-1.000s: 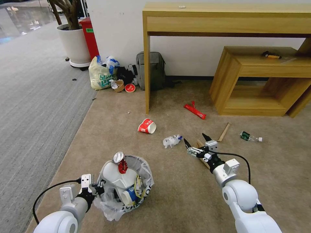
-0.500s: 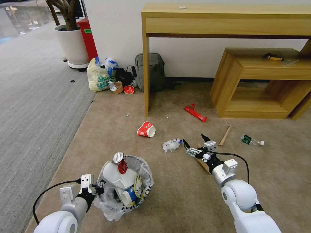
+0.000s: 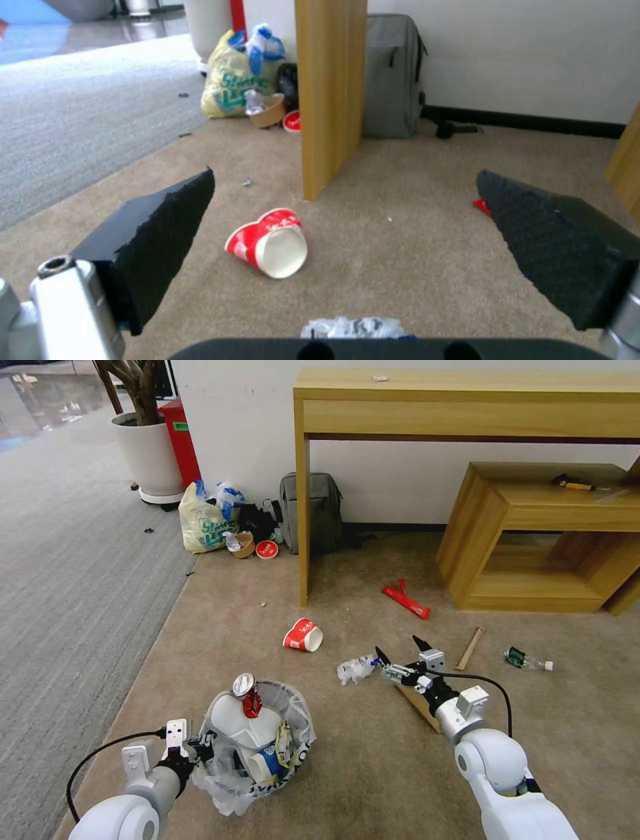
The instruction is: Pick up the trash bin and place the garbage on the floor into it.
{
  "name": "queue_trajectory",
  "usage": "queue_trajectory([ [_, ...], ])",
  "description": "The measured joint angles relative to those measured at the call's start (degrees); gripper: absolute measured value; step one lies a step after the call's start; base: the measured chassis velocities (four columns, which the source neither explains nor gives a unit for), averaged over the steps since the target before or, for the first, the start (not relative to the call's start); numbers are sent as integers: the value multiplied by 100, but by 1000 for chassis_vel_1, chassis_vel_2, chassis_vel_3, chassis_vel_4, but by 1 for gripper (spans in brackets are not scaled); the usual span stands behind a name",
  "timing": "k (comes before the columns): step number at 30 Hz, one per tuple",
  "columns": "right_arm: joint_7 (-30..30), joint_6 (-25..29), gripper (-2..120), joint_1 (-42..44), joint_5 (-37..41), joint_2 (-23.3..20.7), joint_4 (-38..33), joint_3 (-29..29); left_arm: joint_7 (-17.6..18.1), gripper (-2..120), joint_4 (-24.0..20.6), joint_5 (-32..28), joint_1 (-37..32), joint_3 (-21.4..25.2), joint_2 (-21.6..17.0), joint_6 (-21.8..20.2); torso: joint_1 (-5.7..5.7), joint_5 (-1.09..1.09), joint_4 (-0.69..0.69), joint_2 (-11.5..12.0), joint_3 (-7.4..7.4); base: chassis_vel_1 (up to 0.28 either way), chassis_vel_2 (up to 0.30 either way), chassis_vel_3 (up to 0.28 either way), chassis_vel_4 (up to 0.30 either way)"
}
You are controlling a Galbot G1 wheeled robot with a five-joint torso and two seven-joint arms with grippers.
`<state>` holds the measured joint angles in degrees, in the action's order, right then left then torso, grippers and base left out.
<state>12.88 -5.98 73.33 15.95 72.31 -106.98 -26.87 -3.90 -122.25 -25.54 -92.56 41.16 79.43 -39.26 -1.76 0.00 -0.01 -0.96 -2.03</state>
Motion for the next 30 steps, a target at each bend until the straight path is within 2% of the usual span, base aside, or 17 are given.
queue_trajectory([
  [30, 7, -40, 100, -10, 16, -37, 33, -18, -14, 0, -44, -3, -37, 33, 11, 27, 1, 0, 0, 0, 0, -65, 64, 67, -67],
])
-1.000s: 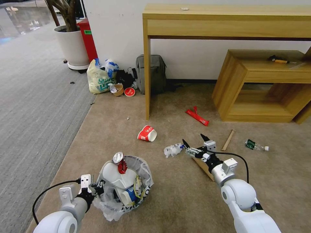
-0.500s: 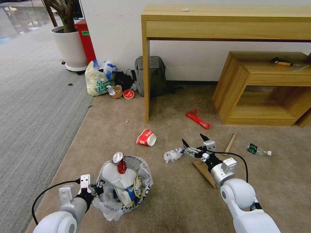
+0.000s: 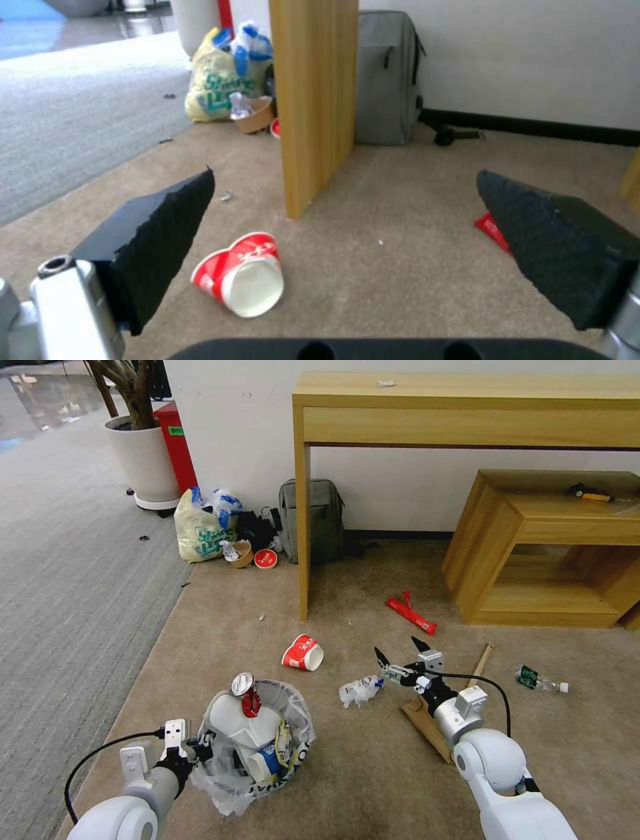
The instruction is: Pick up the trash bin and place the garbage on the floor into it.
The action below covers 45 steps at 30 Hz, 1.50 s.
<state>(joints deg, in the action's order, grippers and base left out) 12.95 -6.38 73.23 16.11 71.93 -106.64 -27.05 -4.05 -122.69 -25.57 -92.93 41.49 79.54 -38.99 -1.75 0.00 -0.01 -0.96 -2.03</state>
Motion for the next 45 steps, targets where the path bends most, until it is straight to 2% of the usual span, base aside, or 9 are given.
queue_trajectory([
  [8, 95, -64, 100, -19, 124, -141, 104, -65, 2, 0, 0, 1, -20, -2, 1, 7, 0, 0, -1, 0, 0, -79, 62, 74, -70],
  [13, 303, -102, 100, -19, 293, -461, 228, -177, 2, 0, -5, 0, -41, 18, -4, 16, 0, 0, 0, 0, 0, -5, 10, 12, -4],
  [15, 516, -107, 100, -24, 372, -754, 385, -314, 0, 0, -3, -1, -50, 17, -3, 30, 0, -1, 1, 0, 0, 0, 0, 0, 0],
  [19, 855, -95, 100, 12, 453, -1072, 711, -482, 0, 0, 13, -1, -50, -6, 4, 43, 0, 0, 0, 0, 0, 0, 0, 0, 0],
  [21, 934, -88, 100, 19, 469, -1109, 794, -510, 0, 0, 15, -1, -50, -11, 5, 44, 0, 0, 0, 0, 0, 0, 0, 0, 0],
  [24, 1222, -25, 100, 24, 496, -1219, 1171, -592, 0, 0, 27, -1, -44, -18, 6, 46, 0, 0, 0, 0, 0, 0, 0, 0, 0],
  [28, 1795, 186, 100, -65, 404, -1304, 2066, -644, 0, 0, 38, -1, -37, -20, -1, 49, 0, -2, -1, 0, 0, 0, 0, 0, 0],
  [32, 2151, 235, 100, -153, 181, -1343, 2566, -687, -1, 0, 51, -1, -32, -10, -7, 49, 0, -1, -1, 0, 0, 0, 0, 0, 0],
  [45, 2475, 224, 100, -433, -12, -1230, 4018, -702, -1, 0, 109, 10, -13, -16, -5, 49, -1, 1, -1, 0, 0, 0, 0, 0, 0],
])
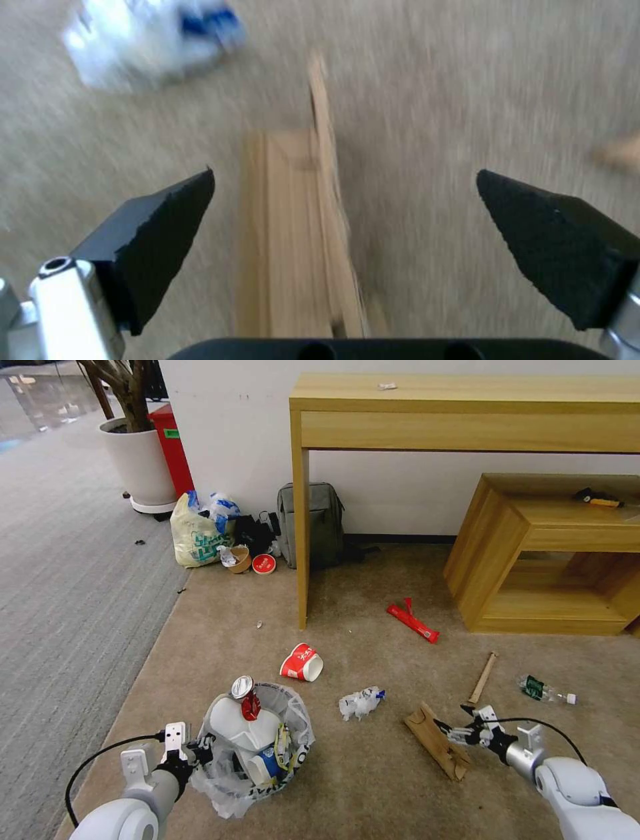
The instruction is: Pick up the trash bin and place the garbage on the floor into it.
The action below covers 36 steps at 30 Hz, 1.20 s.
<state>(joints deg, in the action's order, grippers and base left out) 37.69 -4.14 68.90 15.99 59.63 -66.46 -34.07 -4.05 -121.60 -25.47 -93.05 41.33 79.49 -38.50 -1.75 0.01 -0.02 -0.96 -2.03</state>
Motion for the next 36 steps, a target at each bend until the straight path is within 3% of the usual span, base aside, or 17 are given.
queue_trajectory([
  [6, 25, 191, 94, -284, -239, 197, 557, 63, 0, 0, 7, 14, 3, -22, 5, 0, 0, 0, 1, 0, 0, 0, 0, 0, 0],
  [28, -124, 297, 11, -751, -456, 538, 1162, 284, 6, 0, -1, 12, 21, -2, -4, -5, 0, 0, 1, 0, 0, 0, 0, 0, 0],
  [32, -153, 313, 0, -765, -454, 588, 1186, 279, 12, 0, -1, 10, 22, -10, -4, -8, 0, -1, 1, 0, 0, 0, 0, 0, 0],
  [36, -195, 368, 0, -746, -448, 601, 1162, 237, 16, 0, -3, 10, 16, -15, -1, -8, 0, -1, 1, 0, 0, 0, 0, 0, 0],
])
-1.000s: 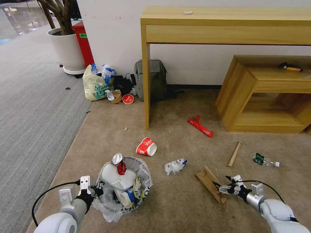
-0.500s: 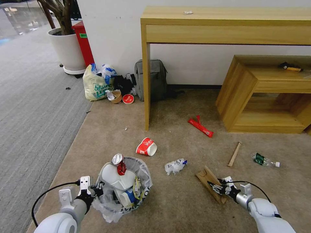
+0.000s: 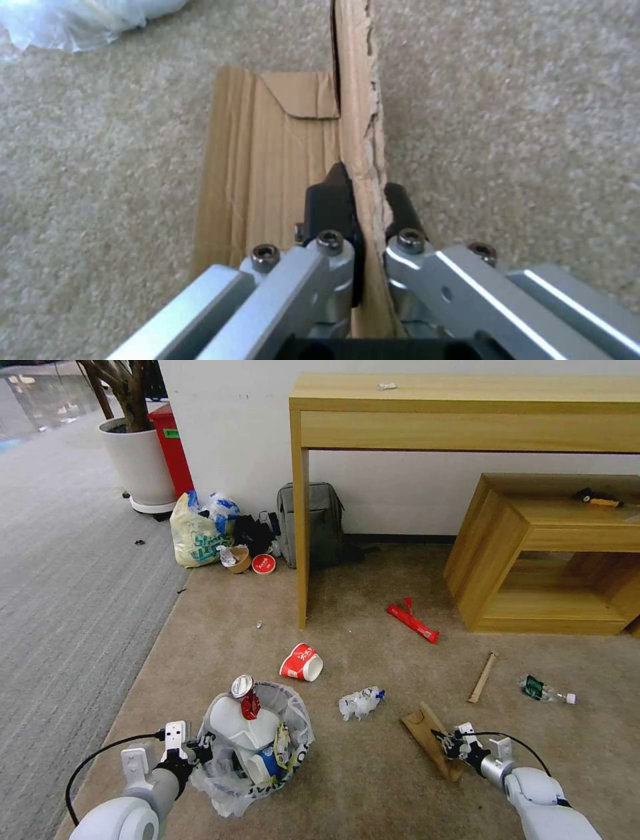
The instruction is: Pick up the trash bin and place the garbage on the floor into it.
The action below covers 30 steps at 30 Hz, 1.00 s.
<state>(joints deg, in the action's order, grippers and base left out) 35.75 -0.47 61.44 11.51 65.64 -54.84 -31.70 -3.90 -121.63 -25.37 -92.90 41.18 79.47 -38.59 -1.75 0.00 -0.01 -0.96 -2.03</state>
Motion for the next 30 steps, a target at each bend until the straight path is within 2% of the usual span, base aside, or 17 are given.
queue_trajectory([
  [7, -133, 168, 0, 206, -94, -78, -638, -318, 4, 0, -32, 1, -4, 0, -5, -2, 0, -1, -1, 0, 0, 0, 0, 0, 0],
  [9, -139, 282, 0, 335, -282, -130, -1155, -505, 7, 0, -40, 8, -2, -14, -2, -6, 0, -1, 0, 0, 0, 0, 0, 0, 0],
  [10, -139, 282, 0, 335, -282, -130, -1155, -505, 7, 0, -40, 8, -2, -14, -2, -6, 0, -1, 0, 0, 0, 0, 0, 0, 0],
  [13, -133, 314, 0, 520, -334, -214, -2069, -703, 12, 0, -44, 34, 14, -53, 5, -21, 0, 1, -2, 0, 0, 0, 0, 0, 0],
  [14, -133, 314, 0, 520, -334, -214, -2069, -703, 12, 0, -44, 34, 14, -53, 5, -21, 0, 1, -2, 0, 0, 0, 0, 0, 0],
  [17, -194, 161, 0, 533, -125, -265, -2910, -689, 15, 0, -48, 58, 31, -80, 10, -38, 0, 0, -1, 0, 0, 0, 0, 0, 0],
  [18, -194, 161, 0, 533, -125, -265, -2910, -689, 15, 0, -48, 58, 31, -80, 10, -38, 0, 0, -1, 0, 0, 0, 0, 0, 0],
  [21, -368, -219, 0, 364, 235, -320, -3849, -334, 16, 0, -52, 75, 38, -90, 8, -50, 0, 1, 0, 0, 0, 0, 0, 0, 0],
  [22, -368, -219, 0, 364, 235, -320, -3849, -334, 16, 0, -52, 75, 38, -90, 8, -50, 0, 1, 0, 0, 0, 0, 0, 0, 0],
  [24, -549, -436, 0, 162, 510, -350, -4439, 120, 18, 0, -56, 92, 44, -97, 8, -65, 0, 2, 1, 0, 0, 0, 0, 0, 0],
  [25, -549, -436, 0, 162, 510, -350, -4439, 120, 18, 0, -56, 92, 44, -97, 8, -65, 0, 2, 1, 0, 0, 0, 0, 0, 0],
  [27, -745, -616, 0, -79, 865, -366, -4844, 631, 18, 0, -68, 106, 56, -112, 8, -90, 0, 1, 1, 0, 0, 0, 0, 0, 0],
  [29, -786, -674, 0, -159, 969, -366, -4931, 793, 18, 0, -70, 109, 62, -115, 9, -97, 0, 2, 0, 0, 0, 0, 0, 0, 0],
  [30, -834, -775, 0, -353, 1123, -340, -5055, 1173, 19, 0, -73, 118, 77, -116, 10, -108, 0, 2, -1, 0, 0, 0, 0, 0, 0],
])
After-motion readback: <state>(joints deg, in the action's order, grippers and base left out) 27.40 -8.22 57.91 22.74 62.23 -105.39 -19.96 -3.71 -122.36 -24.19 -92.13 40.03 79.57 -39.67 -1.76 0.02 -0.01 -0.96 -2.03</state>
